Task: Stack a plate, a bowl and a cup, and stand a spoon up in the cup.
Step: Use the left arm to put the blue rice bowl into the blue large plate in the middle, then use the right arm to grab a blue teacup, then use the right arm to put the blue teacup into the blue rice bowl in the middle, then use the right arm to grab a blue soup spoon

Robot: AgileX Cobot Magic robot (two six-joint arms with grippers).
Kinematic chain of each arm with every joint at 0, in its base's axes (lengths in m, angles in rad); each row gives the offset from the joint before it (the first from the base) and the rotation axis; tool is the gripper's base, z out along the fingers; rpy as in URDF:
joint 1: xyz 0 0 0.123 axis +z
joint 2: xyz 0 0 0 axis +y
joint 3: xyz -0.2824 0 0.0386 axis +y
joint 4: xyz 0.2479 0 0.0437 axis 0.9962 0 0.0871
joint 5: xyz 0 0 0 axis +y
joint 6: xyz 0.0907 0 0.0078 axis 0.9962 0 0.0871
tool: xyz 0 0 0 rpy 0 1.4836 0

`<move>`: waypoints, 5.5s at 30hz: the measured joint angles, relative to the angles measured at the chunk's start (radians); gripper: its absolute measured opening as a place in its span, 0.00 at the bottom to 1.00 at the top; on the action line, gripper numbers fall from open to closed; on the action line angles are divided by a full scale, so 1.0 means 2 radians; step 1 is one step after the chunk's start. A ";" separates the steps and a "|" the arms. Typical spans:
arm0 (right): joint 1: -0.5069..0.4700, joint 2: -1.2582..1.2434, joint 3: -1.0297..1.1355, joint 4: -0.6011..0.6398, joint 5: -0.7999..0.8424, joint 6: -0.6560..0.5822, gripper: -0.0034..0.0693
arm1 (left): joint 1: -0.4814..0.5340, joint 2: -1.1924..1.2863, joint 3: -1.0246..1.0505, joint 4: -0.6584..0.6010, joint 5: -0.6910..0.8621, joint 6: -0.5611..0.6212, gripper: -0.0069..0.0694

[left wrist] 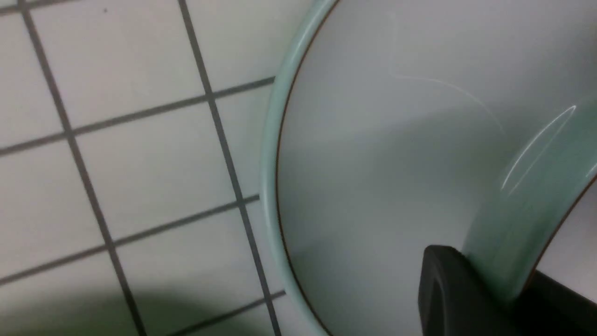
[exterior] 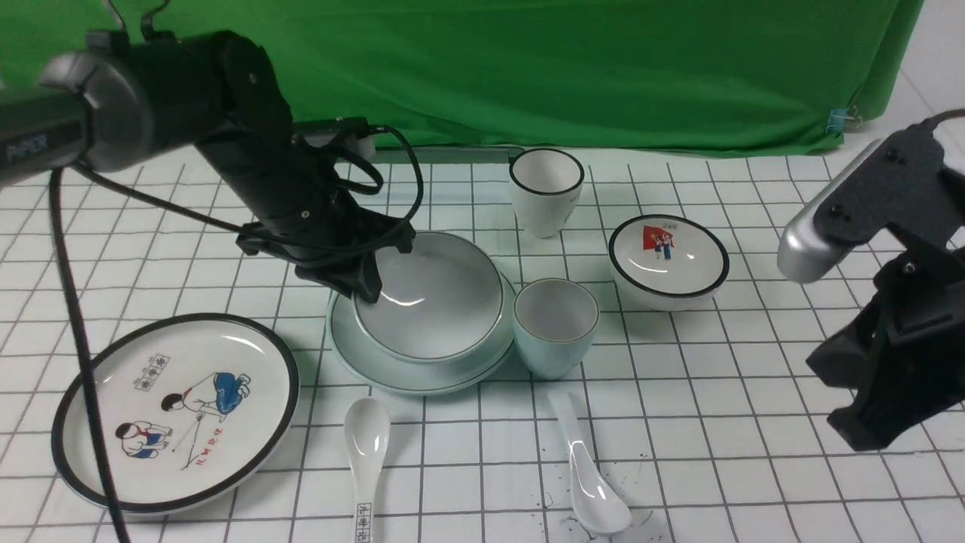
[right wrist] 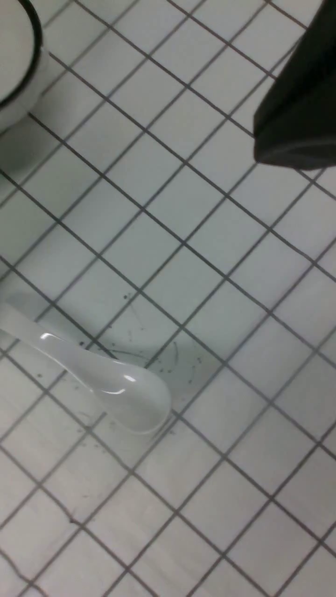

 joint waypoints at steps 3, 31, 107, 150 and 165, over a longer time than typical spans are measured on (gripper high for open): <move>0.000 0.000 -0.015 -0.001 -0.001 0.001 0.08 | 0.001 0.014 -0.014 0.000 -0.002 0.000 0.08; 0.000 0.072 -0.081 -0.002 -0.001 0.000 0.08 | 0.002 0.030 -0.017 0.021 -0.017 0.004 0.18; 0.048 0.506 -0.555 0.090 0.071 -0.010 0.17 | 0.002 -0.426 0.335 0.119 -0.147 -0.033 0.04; 0.070 0.571 -0.563 0.067 0.016 0.052 0.61 | 0.002 -0.426 0.335 0.119 -0.148 -0.033 0.04; 0.070 0.390 -0.535 -0.008 0.142 0.044 0.62 | 0.002 -0.426 0.335 0.119 -0.148 -0.031 0.04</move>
